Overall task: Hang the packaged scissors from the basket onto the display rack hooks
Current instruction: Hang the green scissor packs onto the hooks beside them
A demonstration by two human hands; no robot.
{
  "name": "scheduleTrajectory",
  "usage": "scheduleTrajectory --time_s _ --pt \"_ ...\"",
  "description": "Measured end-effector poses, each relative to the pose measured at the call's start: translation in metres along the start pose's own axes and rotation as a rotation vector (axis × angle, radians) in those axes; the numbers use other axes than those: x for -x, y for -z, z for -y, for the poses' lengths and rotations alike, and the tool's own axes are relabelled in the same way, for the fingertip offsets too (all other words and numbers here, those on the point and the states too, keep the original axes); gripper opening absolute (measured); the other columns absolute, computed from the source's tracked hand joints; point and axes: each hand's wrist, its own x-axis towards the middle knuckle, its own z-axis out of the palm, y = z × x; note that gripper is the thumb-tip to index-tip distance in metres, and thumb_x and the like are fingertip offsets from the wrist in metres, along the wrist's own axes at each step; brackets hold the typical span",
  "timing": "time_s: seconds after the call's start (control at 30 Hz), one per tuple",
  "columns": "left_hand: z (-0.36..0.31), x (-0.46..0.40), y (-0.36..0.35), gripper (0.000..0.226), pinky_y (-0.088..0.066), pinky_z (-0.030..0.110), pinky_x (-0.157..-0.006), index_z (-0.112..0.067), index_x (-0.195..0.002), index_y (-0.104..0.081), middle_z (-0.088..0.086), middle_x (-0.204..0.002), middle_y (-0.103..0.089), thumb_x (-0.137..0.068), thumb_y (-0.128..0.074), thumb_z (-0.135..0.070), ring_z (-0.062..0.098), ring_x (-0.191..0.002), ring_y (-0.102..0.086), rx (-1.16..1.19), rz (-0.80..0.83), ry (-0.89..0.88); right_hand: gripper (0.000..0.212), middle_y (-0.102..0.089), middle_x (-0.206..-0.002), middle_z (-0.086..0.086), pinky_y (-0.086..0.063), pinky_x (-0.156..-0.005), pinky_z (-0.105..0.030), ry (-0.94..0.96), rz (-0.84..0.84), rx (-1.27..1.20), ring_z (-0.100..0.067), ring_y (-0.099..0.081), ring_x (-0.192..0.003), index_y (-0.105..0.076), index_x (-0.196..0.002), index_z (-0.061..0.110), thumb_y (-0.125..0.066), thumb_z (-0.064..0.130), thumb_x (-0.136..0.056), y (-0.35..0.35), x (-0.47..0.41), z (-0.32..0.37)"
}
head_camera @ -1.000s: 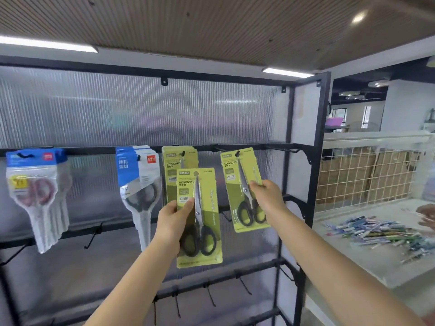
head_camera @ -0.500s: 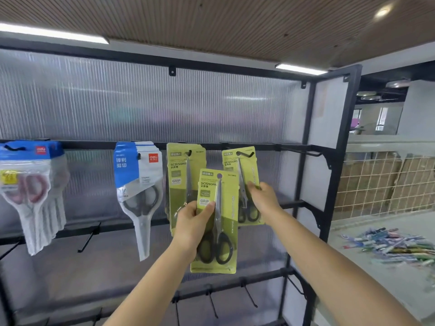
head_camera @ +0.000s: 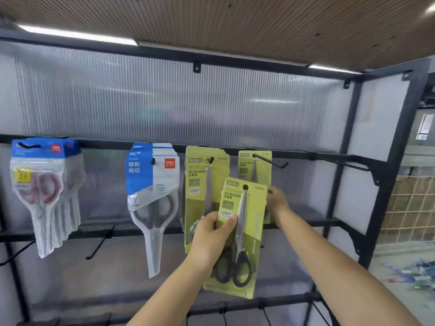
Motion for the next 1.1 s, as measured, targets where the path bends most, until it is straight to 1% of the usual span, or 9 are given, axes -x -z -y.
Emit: scheduleTrajectory --time_s 0.17,0.23,0.3,0.43,0.57,0.7,0.77,0.87,1.1 --pt "0.003 -0.002 -0.003 0.011 -0.052 0.042 -0.082 -0.019 -0.091 -0.067 0.013 -0.093 -0.069 -0.092 -0.059 -0.027 0.02 -0.081 -0.057 -0.047 0.02 0.004 0.026 -0.06 -0.109 -0.01 -0.045 -0.087 -0.038 -0.007 -0.051 0.057 -0.027 -0.056 -0.102 -0.056 -0.111 0.006 -0.054 0.024 -0.094 0.016 0.013 0.013" --pt "0.003 -0.003 -0.006 0.009 -0.053 0.033 -0.078 -0.021 -0.089 -0.067 0.003 -0.088 -0.07 -0.092 -0.059 -0.025 0.016 -0.077 -0.06 -0.035 0.034 -0.022 0.016 -0.059 -0.113 -0.009 -0.046 -0.088 -0.039 0.046 -0.049 -0.031 -0.023 -0.056 -0.099 -0.054 -0.108 0.013 -0.051 0.023 -0.096 0.034 0.029 0.026" --pt "0.002 -0.002 -0.012 0.009 -0.052 0.02 -0.068 -0.022 -0.087 -0.066 -0.004 -0.083 -0.071 -0.092 -0.059 -0.022 0.008 -0.07 -0.061 -0.031 0.038 -0.051 0.014 -0.063 -0.102 -0.003 -0.049 -0.075 -0.031 0.101 0.03 -0.075 -0.015 -0.059 -0.084 -0.056 -0.099 0.017 -0.049 0.028 -0.098 0.053 0.052 0.04" --pt "0.006 0.003 -0.035 0.009 -0.052 0.039 -0.071 -0.017 -0.086 -0.066 0.014 -0.085 -0.068 -0.091 -0.061 -0.022 0.02 -0.074 -0.055 -0.041 0.081 -0.058 0.02 -0.065 -0.083 0.004 -0.051 -0.068 -0.023 0.178 0.232 0.031 -0.008 -0.06 -0.073 -0.06 -0.089 0.021 -0.049 0.037 -0.096 0.082 0.097 0.057" --pt "0.012 0.011 -0.058 0.014 -0.04 0.031 -0.061 -0.008 -0.089 -0.065 0.013 -0.078 -0.057 -0.092 -0.059 -0.02 0.019 -0.068 -0.047 -0.027 0.133 -0.077 0.004 -0.065 -0.1 -0.002 -0.051 -0.063 -0.021 0.281 0.183 0.271 -0.012 -0.061 -0.083 -0.057 -0.097 0.02 -0.054 0.02 -0.094 0.106 0.113 0.053" --pt "0.016 0.02 -0.069 0.017 -0.041 0.028 -0.057 -0.003 -0.096 -0.065 0.012 -0.074 -0.056 -0.092 -0.058 -0.018 0.017 -0.063 -0.048 0.008 0.186 -0.083 0.006 -0.064 -0.092 0.001 -0.052 -0.058 -0.017 0.329 0.183 0.341 -0.007 -0.06 -0.072 -0.057 -0.099 0.015 -0.053 0.014 -0.095 0.123 0.125 0.053" --pt "0.017 0.025 -0.07 0.014 -0.047 0.026 -0.061 -0.003 -0.093 -0.065 0.006 -0.076 -0.062 -0.091 -0.06 -0.016 0.015 -0.067 -0.056 0.046 0.211 -0.061 0.005 -0.064 -0.093 0.003 -0.05 -0.062 -0.02 0.397 0.148 0.416 -0.011 -0.06 -0.078 -0.057 -0.097 0.018 -0.054 0.016 -0.094 0.127 0.128 0.058" --pt "0.026 0.026 -0.068 0.027 -0.038 0.029 -0.066 0.004 -0.082 -0.059 0.007 -0.072 -0.051 -0.088 -0.065 -0.021 0.017 -0.069 -0.045 -0.029 0.203 -0.067 0.007 -0.064 -0.1 0.001 -0.047 -0.072 -0.028 0.489 0.093 0.467 -0.019 -0.061 -0.087 -0.059 -0.098 0.02 -0.054 0.017 -0.094 0.129 0.125 0.073" --pt "0.021 0.024 -0.056 0.019 -0.05 0.03 -0.067 -0.008 -0.076 -0.06 0.004 -0.066 -0.054 -0.09 -0.061 -0.021 0.019 -0.067 -0.052 -0.003 0.118 -0.01 0.022 -0.059 -0.12 0.004 -0.036 -0.091 -0.022 0.557 0.054 0.509 -0.008 -0.052 -0.109 -0.061 -0.115 0.013 -0.051 0.018 -0.096 0.122 0.106 0.104"
